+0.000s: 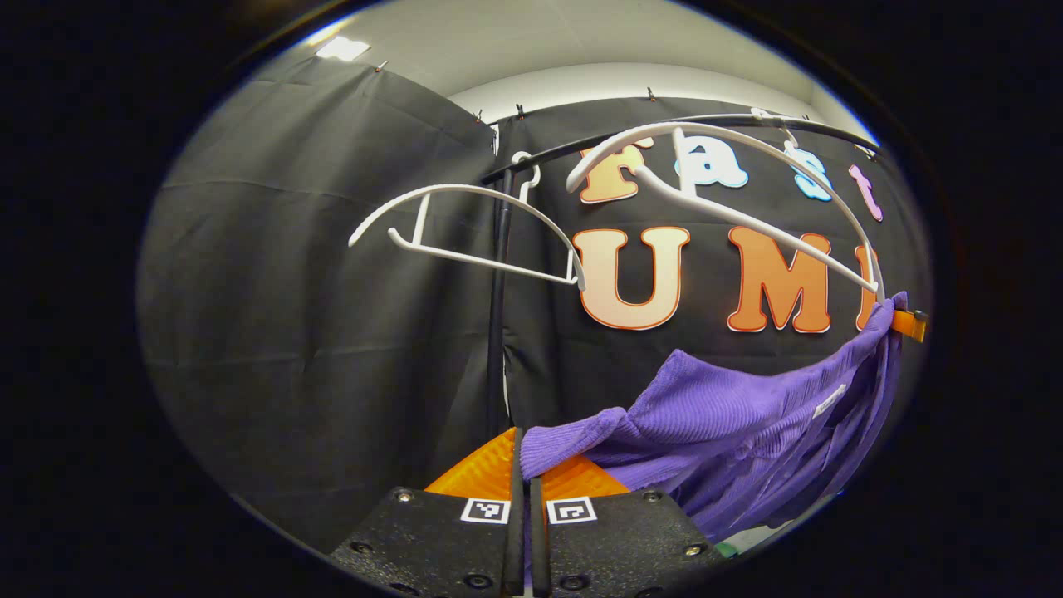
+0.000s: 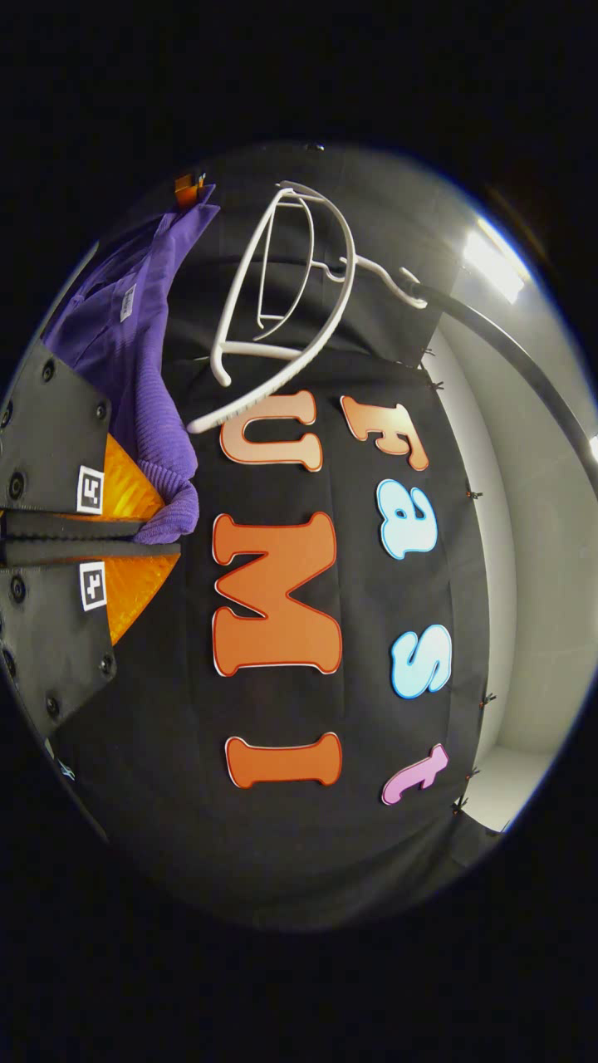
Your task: Grasp the clothes on the hanger with both hands and then place them into the laundry hamper below.
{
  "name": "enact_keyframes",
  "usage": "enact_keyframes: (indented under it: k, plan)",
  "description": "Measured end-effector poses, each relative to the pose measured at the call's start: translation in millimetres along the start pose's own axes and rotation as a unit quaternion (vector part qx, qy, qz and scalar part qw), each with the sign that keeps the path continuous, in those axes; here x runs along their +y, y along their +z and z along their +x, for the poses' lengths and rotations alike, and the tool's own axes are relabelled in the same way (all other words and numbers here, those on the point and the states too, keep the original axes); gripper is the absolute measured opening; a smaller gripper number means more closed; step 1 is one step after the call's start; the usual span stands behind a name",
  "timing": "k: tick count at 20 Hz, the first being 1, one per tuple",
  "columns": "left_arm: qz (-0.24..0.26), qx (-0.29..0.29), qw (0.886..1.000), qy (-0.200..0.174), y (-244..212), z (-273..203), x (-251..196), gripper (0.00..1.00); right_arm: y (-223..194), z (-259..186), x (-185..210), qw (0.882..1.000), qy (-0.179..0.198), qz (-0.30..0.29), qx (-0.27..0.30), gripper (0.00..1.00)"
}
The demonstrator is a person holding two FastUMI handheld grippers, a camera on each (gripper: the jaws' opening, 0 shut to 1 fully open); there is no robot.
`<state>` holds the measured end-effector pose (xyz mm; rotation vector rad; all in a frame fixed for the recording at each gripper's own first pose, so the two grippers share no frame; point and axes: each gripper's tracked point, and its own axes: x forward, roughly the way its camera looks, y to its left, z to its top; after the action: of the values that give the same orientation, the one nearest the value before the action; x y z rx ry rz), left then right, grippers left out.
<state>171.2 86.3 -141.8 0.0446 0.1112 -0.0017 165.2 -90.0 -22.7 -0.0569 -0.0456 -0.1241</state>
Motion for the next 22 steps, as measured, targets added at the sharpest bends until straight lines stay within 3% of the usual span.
enact_keyframes:
  k: [5,8,11,13,17,20,22]
  plan:
    - [-0.057,0.007,0.996,-0.068,-4,-18,-67,0.03,-25,-10,13,0.999,0.033,0.012,0.026,0.08]
    - [-0.073,0.041,0.989,-0.121,-28,-28,-118,0.03,-60,-23,47,0.995,0.071,0.010,0.065,0.08]
    - [-0.092,0.092,0.978,-0.160,-60,-38,-162,0.04,-96,-41,82,0.988,0.111,0.012,0.105,0.08]
    - [-0.122,0.140,0.965,-0.187,-92,-53,-191,0.03,-129,-50,96,0.981,0.128,0.009,0.143,0.08]
    - [-0.146,0.235,0.939,-0.205,-156,-72,-222,0.04,-202,-72,101,0.963,0.134,0.017,0.232,0.08]
    - [-0.131,0.271,0.931,-0.206,-185,-83,-235,0.04,-253,-89,93,0.950,0.117,0.023,0.288,0.08]
    - [-0.118,0.292,0.929,-0.197,-199,-92,-232,0.05,-281,-97,91,0.940,0.110,0.020,0.322,0.14]
